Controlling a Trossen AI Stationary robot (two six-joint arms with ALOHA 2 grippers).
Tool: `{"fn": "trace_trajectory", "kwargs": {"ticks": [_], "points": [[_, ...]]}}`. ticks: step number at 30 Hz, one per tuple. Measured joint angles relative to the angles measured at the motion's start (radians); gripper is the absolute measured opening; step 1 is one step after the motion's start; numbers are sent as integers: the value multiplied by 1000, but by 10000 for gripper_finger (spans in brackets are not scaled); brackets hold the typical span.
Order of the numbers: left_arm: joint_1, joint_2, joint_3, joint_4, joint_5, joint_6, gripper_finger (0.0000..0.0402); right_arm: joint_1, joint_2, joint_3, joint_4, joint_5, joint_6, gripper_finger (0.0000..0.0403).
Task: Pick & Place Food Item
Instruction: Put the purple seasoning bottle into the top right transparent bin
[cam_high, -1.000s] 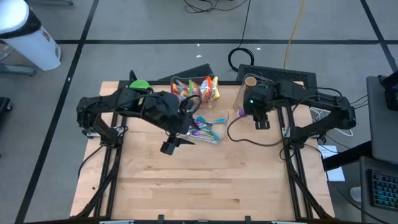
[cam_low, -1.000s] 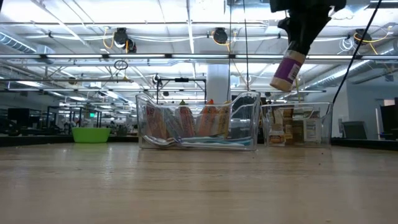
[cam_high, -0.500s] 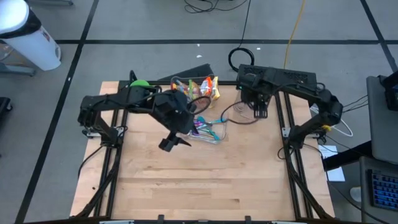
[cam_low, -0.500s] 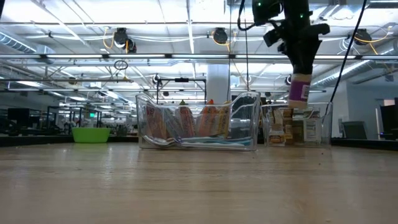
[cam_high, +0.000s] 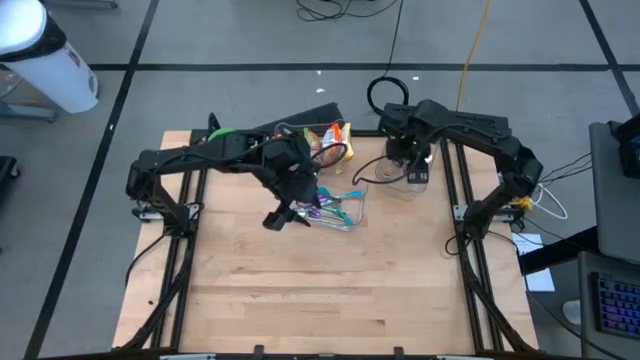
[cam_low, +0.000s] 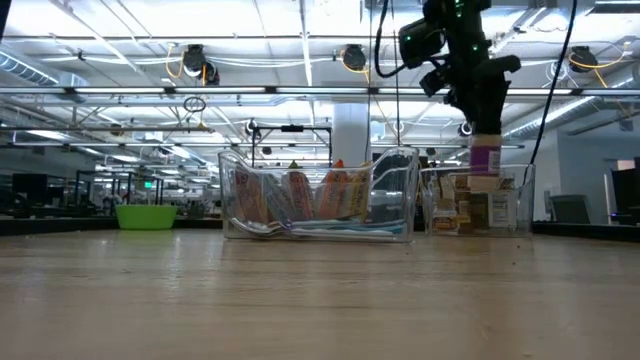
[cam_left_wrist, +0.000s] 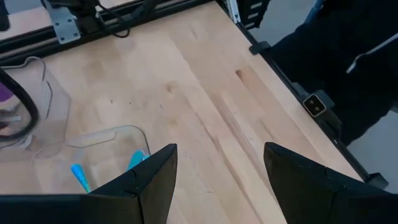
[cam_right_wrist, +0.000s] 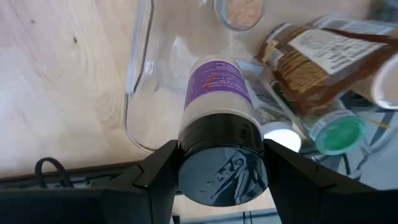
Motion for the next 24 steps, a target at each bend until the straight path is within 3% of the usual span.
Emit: {"fn": "trace_trajectory", "kwargs": {"ticks": [11,24], "points": [[56,0,-72,53,97,14,248,1,124,0,31,-6,-33,195],[59,0,-106,63,102,28,248,5,184,-1,127,-60,-52,195]]}}
